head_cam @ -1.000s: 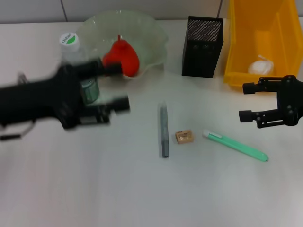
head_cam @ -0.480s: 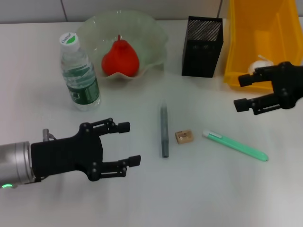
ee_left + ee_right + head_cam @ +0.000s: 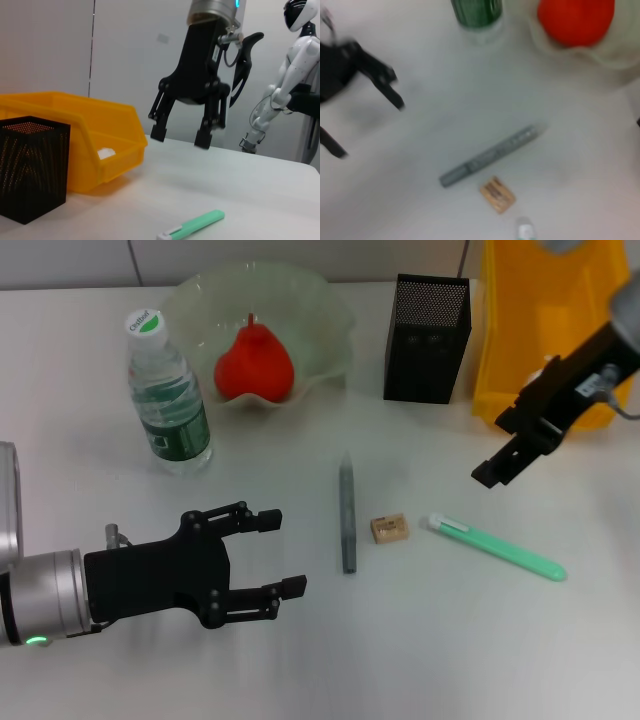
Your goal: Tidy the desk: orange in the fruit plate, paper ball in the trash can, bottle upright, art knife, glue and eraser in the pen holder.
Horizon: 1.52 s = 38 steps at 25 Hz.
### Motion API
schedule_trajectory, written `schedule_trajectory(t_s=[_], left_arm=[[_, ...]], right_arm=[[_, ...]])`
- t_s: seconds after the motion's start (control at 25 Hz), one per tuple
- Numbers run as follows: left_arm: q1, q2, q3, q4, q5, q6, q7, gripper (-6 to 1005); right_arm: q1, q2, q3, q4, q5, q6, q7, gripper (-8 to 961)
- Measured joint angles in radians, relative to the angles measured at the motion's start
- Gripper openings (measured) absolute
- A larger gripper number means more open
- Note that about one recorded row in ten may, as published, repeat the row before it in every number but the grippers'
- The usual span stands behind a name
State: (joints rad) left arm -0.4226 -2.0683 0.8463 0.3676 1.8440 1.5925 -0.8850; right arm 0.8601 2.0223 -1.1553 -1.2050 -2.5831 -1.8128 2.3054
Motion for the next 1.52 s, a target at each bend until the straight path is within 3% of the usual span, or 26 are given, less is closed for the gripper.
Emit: schedule_trajectory(t_s=[0.12, 0.2, 0.72, 1.08, 1.4, 1.52], left_arm=[[0.0, 0.0, 0.0, -0.001, -0.002, 0.002, -0.006, 800], [-0.001, 0.0, -0.001, -0.001, -0.002, 0.003, -0.007, 800], [-0.001, 0.0, -0.009, -0.004, -0.006, -0.005, -0.007, 800], [-0.005, 0.0, -0.009, -0.005, -0.006, -0.016, -0.009, 800], [-0.008, 0.0, -0.009, -0.015, -0.006, -0.019, -0.009, 799], [-0.008, 0.0, -0.009, -0.015, -0.006, -0.02, -0.009, 799]], right_arm=[[0.067, 0.05, -0.017, 0.04, -0.12, 0.007, 0.01, 835], [0.1, 0.059, -0.041, 0.086, -0.15, 0.015, 0.025, 835], [0.118, 0.064, -0.215, 0.275, -0.108, 0.184, 0.036, 834], [0.101, 0.067, -0.268, 0.313, -0.067, 0.249, 0.015, 834], [0.088, 0.067, -0.334, 0.351, -0.028, 0.312, 0.012, 713], [0.082, 0.067, -0.337, 0.356, -0.027, 0.33, 0.012, 595]])
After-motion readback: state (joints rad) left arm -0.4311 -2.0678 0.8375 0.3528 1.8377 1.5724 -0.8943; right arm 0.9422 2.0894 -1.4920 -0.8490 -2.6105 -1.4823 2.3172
